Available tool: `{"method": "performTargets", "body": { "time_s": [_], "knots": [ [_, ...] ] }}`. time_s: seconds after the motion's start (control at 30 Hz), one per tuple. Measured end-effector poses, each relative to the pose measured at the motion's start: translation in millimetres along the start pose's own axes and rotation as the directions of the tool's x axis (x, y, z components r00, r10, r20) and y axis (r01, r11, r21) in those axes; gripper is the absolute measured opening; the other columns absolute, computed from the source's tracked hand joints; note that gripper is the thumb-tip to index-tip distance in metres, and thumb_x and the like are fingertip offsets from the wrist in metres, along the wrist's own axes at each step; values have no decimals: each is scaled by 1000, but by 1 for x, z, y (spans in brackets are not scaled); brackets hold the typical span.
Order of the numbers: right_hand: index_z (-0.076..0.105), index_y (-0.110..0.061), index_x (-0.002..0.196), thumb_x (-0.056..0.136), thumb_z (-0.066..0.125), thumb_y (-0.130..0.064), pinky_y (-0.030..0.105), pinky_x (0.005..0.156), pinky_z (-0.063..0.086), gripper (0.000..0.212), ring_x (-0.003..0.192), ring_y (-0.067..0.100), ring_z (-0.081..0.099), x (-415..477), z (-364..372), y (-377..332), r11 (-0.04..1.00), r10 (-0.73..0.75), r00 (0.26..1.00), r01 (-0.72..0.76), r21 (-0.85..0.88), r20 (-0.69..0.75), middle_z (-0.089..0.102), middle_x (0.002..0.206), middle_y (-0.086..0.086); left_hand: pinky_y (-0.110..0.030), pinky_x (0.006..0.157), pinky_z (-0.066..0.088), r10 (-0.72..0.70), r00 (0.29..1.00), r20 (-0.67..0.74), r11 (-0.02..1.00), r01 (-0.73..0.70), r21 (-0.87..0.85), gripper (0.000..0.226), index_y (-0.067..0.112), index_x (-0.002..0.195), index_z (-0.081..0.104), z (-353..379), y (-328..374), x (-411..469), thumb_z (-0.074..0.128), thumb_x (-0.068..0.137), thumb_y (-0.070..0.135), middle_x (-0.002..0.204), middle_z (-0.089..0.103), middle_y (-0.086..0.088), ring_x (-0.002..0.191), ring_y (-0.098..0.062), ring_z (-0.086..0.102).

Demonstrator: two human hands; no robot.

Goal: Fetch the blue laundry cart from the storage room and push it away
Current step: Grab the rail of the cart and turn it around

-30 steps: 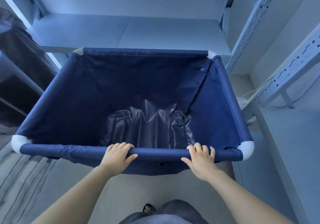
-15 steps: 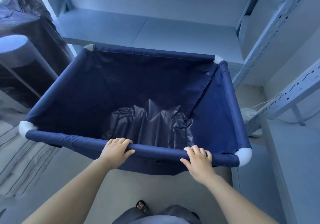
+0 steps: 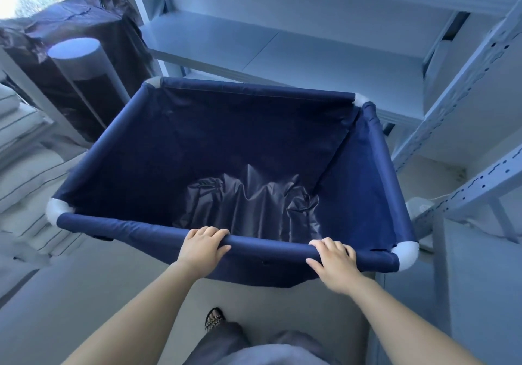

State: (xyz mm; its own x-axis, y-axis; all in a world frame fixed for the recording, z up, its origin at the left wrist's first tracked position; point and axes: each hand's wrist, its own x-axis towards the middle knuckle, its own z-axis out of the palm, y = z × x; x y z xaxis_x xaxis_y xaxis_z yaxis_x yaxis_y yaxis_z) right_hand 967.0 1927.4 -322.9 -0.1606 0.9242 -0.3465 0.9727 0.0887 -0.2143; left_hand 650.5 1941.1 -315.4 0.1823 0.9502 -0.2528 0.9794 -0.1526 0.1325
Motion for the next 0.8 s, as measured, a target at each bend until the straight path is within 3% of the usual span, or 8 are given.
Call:
{"method": "performTargets", "body": {
  "time_s": [0.3, 0.53, 0.8],
  "knots": [
    [33, -23, 132, 95, 28, -55, 43, 111, 12, 49, 123, 21, 34, -15, -10, 36, 993, -52, 994, 61, -100, 94, 39, 134, -4, -28, 103, 24, -39, 998, -40, 992, 33, -121, 37, 38, 133, 38, 24, 38, -49, 33, 98, 45, 130, 49, 18, 125, -8, 42],
    [33, -20, 135, 95, 31, -54, 44, 111, 12, 53, 124, 23, 35, -25, 2, 2, 966, -233, 967, 242, -85, 107, 41, 134, -1, -29, 96, 24, -99, 994, 48, 980, 106, -167, 38, 38, 130, 41, 34, 43, -82, 35, 95, 53, 127, 50, 20, 119, -9, 43],
    [32, -19, 135, 94, 32, -56, 45, 110, 13, 55, 120, 26, 37, -41, 22, -44, 923, -348, 930, 362, -131, 119, 42, 132, 1, -30, 95, 30, -133, 991, 21, 976, 134, -173, 40, 35, 130, 42, 42, 45, -116, 36, 94, 53, 126, 52, 16, 116, -11, 46]
  ]
}}
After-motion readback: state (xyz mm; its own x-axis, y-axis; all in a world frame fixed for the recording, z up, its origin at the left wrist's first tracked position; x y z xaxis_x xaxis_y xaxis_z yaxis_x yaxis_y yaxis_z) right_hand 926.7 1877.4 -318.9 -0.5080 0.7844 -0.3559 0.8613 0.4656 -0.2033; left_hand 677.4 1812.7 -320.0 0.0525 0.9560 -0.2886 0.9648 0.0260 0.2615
